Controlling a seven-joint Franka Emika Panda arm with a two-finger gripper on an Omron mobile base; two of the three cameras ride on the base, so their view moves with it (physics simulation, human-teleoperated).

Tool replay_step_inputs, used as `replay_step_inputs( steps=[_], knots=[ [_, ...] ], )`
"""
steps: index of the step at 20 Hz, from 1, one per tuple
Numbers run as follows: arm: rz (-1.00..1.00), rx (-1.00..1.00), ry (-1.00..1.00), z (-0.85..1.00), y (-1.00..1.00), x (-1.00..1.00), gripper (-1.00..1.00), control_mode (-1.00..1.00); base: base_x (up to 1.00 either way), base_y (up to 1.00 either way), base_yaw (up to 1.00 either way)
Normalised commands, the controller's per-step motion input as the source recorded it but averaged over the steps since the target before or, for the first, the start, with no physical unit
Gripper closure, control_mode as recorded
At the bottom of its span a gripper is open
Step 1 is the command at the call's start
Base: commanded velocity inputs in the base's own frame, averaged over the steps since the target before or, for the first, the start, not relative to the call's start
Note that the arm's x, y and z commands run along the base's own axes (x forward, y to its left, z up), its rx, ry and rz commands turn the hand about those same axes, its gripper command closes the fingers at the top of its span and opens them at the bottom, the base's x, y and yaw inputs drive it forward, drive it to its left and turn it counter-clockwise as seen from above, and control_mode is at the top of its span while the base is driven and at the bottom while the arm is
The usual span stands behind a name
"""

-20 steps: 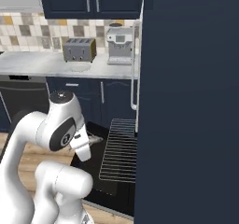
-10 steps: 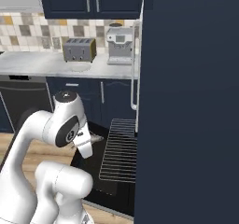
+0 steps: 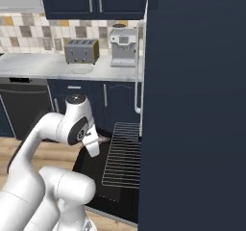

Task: Place the fish on the rack of the oven, and slide the rack back inside. Close the oven door.

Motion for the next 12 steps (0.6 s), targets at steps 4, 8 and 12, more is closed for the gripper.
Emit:
replay_step_inputs(
  steps=[4, 8, 12],
  knots=[
    [0.00, 0.00, 0.00, -0.28, 0.00, 0.43, 1.00, -1.00, 0.00, 0.00, 0.00],
    [0.00, 0.00, 0.00, -0.26, 0.00, 0.35, 1.00, -1.00, 0.00, 0.00, 0.00],
    [0.00, 0.00, 0.00, -0.28, 0.00, 0.30, 1.00, -1.00, 0.00, 0.00, 0.00]
  ],
)
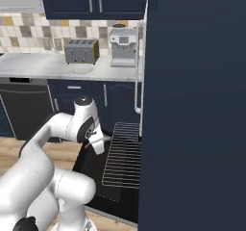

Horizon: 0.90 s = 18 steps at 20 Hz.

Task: Place the fish on the rack of the oven, and slide the rack back inside. Close the oven door.

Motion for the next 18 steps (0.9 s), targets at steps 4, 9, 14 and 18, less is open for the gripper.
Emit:
replay_step_inputs(
  steps=[4, 9, 14, 18],
  knots=[
    [0.00, 0.00, 0.00, -0.28, -0.05, 0.28, 1.00, -1.00, 0.00, 0.00, 0.00],
    [0.01, 0.00, 0.00, -0.30, -0.14, 0.32, 1.00, -1.00, 0.00, 0.00, 0.00],
    [0.03, 0.00, 0.00, -0.33, -0.18, 0.33, 1.00, -1.00, 0.00, 0.00, 0.00],
    [0.02, 0.00, 0.00, -0.35, -0.11, 0.41, 1.00, -1.00, 0.00, 0.00, 0.00]
  ],
)
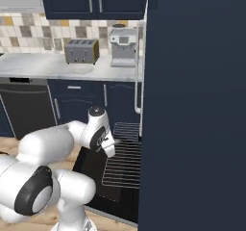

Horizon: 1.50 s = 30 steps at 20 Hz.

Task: Place the fish on the rack of the oven, and slide the rack back inside. Close the oven door.

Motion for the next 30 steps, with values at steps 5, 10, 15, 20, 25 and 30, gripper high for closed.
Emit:
replay_step_inputs(
  steps=[5, 10, 15, 20, 25, 30],
  knots=[
    [0.02, 0.00, 0.00, -0.34, -0.04, 0.49, 1.00, -1.00, 0.00, 0.00, 0.00],
    [0.02, 0.00, 0.00, -0.33, -0.08, 0.46, 1.00, -1.00, 0.00, 0.00, 0.00],
    [0.03, 0.00, 0.00, -0.33, -0.11, 0.46, 1.00, -1.00, 0.00, 0.00, 0.00],
    [0.02, 0.00, 0.00, -0.35, -0.03, 0.54, 1.00, -1.00, 0.00, 0.00, 0.00],
    [0.01, 0.00, 0.00, -0.36, -0.02, 0.58, 1.00, -1.00, 0.00, 0.00, 0.00],
    [0.02, 0.00, 0.00, -0.39, -0.13, 0.46, 1.00, -1.00, 0.00, 0.00, 0.00]
  ],
)
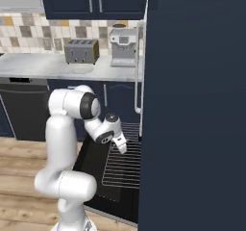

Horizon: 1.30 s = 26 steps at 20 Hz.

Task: Place the fish on the rack of the oven, and slide the rack back inside. Close the oven door.

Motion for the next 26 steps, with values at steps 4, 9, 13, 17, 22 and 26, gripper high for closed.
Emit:
replay_step_inputs(
  steps=[4, 9, 13, 17, 22, 26],
  knots=[
    [0.02, 0.00, 0.00, -0.42, -0.07, 0.46, 1.00, -1.00, 0.00, 0.00, 0.00],
    [0.02, 0.00, 0.00, -0.43, -0.01, 0.45, 1.00, -1.00, 0.00, 0.00, 0.00],
    [0.01, 0.00, 0.00, -0.41, 0.00, 0.46, 1.00, -1.00, 0.00, 0.00, 0.00],
    [0.00, 0.00, 0.00, -0.38, 0.00, 0.47, 1.00, -1.00, 0.00, 0.00, 0.00],
    [0.00, 0.00, 0.00, -0.35, 0.00, 0.50, 1.00, -1.00, 0.00, 0.00, 0.00],
    [0.01, -0.01, 0.00, -0.08, 0.12, 0.16, -1.00, -1.00, 0.00, 0.00, 0.00]
  ],
)
